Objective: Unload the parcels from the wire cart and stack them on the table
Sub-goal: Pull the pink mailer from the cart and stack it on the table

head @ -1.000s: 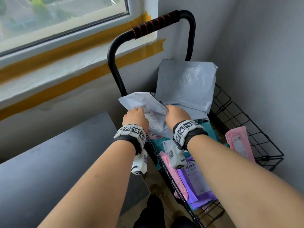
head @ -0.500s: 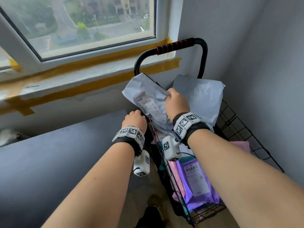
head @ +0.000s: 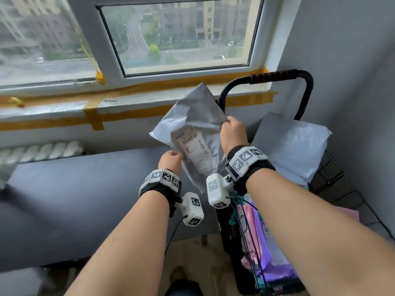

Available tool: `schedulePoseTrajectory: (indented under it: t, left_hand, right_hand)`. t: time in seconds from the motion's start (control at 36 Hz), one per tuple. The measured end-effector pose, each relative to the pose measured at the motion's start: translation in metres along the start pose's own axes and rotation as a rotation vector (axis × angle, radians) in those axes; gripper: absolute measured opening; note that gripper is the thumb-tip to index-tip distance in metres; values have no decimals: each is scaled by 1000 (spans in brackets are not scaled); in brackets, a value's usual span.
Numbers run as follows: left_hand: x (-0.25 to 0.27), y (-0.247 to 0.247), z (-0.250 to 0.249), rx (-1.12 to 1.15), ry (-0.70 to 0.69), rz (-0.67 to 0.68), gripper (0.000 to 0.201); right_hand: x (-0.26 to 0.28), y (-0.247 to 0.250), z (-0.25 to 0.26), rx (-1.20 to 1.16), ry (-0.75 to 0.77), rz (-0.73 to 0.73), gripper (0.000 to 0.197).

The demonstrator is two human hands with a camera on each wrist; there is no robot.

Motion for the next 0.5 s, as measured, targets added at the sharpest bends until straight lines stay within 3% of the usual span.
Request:
schedulePoseTrajectory:
  t: [0.17,0.36,0.5]
  left_hand:
    - [-34,29,30,-74,34,-50,21]
    - [-79,68,73,-212,56,-126,21]
    - [-104,65,98,-328,59,29,32]
  right_hand:
    - [-3,-55,-4,-43,-148,10,33]
    - [-9,-128,-18,-32,-283,71,25]
    - [-2,-173,-44,138,-339,150,34]
Point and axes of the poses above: each hand's wrist, its own x-axis away from the middle knuckle, its own y-axis out of the back of the hand, z = x × y, the point moved 5 cm from there along -x, towards the middle knuckle, and after that the axes turned 8 degrees about -z, right-handed, at the moved point
